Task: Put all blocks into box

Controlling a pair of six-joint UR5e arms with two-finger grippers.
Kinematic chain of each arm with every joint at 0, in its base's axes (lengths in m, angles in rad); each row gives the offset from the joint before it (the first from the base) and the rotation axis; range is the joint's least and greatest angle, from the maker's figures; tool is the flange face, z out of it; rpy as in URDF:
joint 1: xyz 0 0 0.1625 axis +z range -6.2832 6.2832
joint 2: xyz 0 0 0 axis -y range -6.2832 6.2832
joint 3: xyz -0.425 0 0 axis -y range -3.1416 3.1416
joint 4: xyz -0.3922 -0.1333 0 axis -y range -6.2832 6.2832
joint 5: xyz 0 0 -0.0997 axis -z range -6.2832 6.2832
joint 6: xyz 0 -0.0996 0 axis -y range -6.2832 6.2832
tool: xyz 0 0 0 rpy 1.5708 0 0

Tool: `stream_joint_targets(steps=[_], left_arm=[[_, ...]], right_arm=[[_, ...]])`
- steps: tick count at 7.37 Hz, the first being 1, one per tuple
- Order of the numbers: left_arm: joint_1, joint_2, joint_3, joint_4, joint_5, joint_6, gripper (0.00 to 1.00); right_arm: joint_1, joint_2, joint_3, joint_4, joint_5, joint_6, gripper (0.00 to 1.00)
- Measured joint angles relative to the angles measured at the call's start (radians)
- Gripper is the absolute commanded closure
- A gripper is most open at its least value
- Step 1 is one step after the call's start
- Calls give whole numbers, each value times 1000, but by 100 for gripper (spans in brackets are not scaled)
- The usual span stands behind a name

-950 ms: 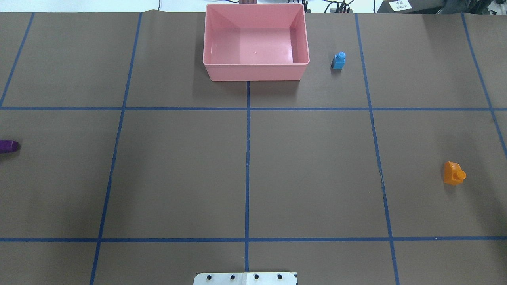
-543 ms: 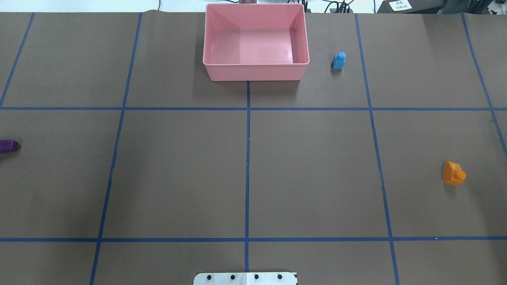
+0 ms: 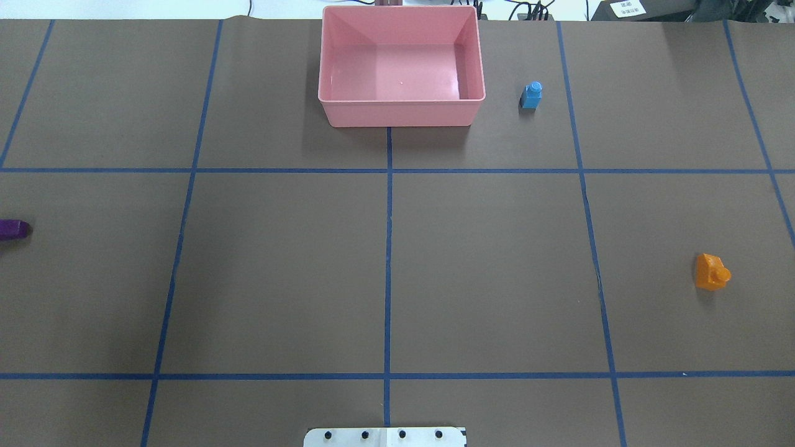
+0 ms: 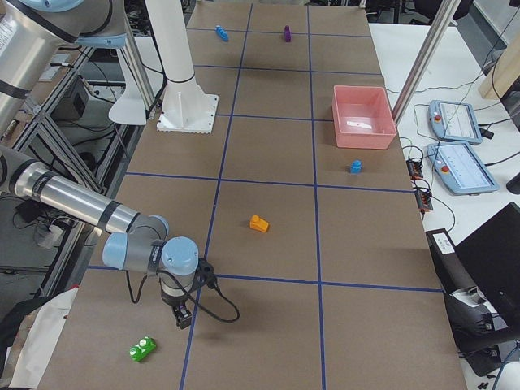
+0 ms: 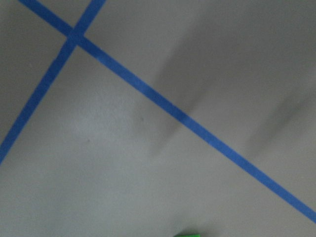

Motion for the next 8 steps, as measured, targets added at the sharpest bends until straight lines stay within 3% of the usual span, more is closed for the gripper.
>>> stream_joint_targets(steps=[3,5,8], left_arm=[[3,26,-54,1,0,-3,0],[4,28,-68,2,0,-5,0],[7,29,-78,4,0,-7,0]], right_arm=[[10,8,-136,17,-3,-39,4],[10,13,-184,18,-17,-42,16],[10,18,-242,92,-77,-40,23]])
